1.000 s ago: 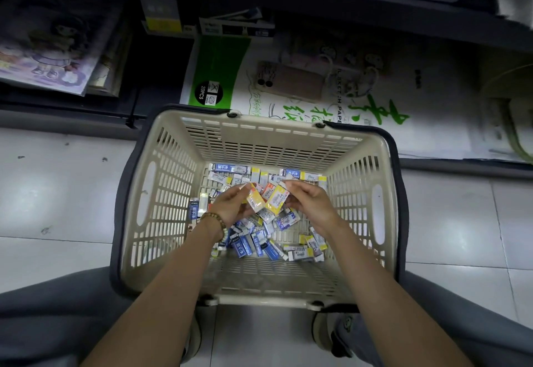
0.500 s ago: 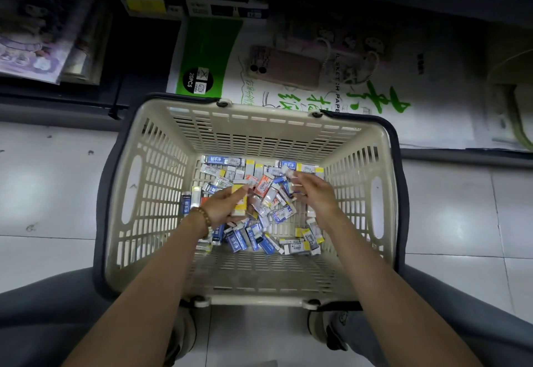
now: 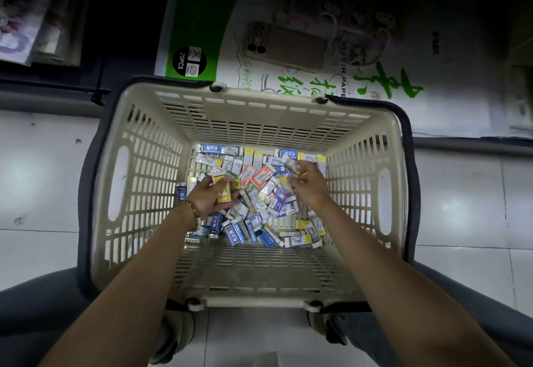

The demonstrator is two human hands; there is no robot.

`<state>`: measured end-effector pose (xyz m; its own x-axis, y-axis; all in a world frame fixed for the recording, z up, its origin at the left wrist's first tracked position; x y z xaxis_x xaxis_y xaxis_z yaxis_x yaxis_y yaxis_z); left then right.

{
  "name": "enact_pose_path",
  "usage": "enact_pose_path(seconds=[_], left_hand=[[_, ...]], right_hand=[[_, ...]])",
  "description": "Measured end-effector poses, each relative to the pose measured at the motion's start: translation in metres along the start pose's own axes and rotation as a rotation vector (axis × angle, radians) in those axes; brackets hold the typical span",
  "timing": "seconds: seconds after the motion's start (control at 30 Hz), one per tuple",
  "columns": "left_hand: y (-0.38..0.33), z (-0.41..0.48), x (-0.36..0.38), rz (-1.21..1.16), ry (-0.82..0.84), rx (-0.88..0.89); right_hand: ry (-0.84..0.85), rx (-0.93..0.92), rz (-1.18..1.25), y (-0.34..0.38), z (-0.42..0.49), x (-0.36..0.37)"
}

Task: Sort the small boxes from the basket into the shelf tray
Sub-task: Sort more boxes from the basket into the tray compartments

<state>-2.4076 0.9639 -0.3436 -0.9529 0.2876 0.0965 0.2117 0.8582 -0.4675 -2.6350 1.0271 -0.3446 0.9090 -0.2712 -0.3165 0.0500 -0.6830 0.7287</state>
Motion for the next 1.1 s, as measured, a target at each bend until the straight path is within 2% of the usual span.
enact_pose_path(seconds=[0.07, 0.2, 0.3, 0.4, 0.6, 0.67, 0.73, 0.8, 0.87, 0.97, 1.0, 1.1], left_hand=[[0.002, 0.002, -0.004, -0.043, -0.041, -0.027], [0.003, 0.002, -0.006, 0.052, -0.109, 0.028], [0.004, 0.004, -0.01, 0.129, -0.173, 0.038], [0.01, 0.009, -0.011, 0.179, -0.15, -0.001], [0.009, 0.009, -0.009, 0.372, -0.218, 0.108], [0.005, 0.007, -0.006, 0.502, -0.255, 0.172], [-0.002, 0.004, 0.0, 0.592, -0.303, 0.29], [-0.013, -0.003, 0.007, 0.532, -0.342, 0.405], [-0.022, -0.008, 0.014, 0.429, -0.317, 0.467], [-0.024, -0.013, 0.023, 0.407, -0.179, 0.409], [-0.021, -0.012, 0.023, 0.329, -0.142, 0.379], [-0.019, -0.008, 0.01, 0.033, -0.203, 0.309]], right_hand=[[-0.137, -0.005, -0.095, -0.001, 0.006, -0.006], [0.063, 0.023, -0.193, -0.008, 0.011, 0.003], [0.056, 0.062, -0.178, -0.01, 0.011, 0.013], [-0.069, 0.053, -0.077, -0.008, 0.011, 0.017], [-0.111, 0.108, 0.181, 0.003, 0.008, 0.019], [-0.026, 0.059, 0.193, 0.012, 0.001, 0.023], [0.15, 0.05, 0.206, 0.016, -0.011, 0.033], [0.259, 0.057, 0.206, 0.017, -0.022, 0.045], [0.288, 0.064, 0.226, 0.019, -0.029, 0.055], [0.363, 0.058, 0.194, 0.024, -0.032, 0.065], [0.37, 0.039, 0.185, 0.026, -0.03, 0.065], [0.206, -0.051, 0.087, 0.032, -0.012, 0.056]])
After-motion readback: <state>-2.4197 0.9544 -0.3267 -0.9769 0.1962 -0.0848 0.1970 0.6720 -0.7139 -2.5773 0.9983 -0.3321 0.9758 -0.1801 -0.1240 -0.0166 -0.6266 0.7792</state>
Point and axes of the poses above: each hand's wrist, its own z-axis towards the middle knuckle, its own x-axis out of the palm, y = z × x, the point moved 3 cm from there along z, towards the middle knuckle, and after that the axes turned 8 degrees about z, right-handed, at the moved point
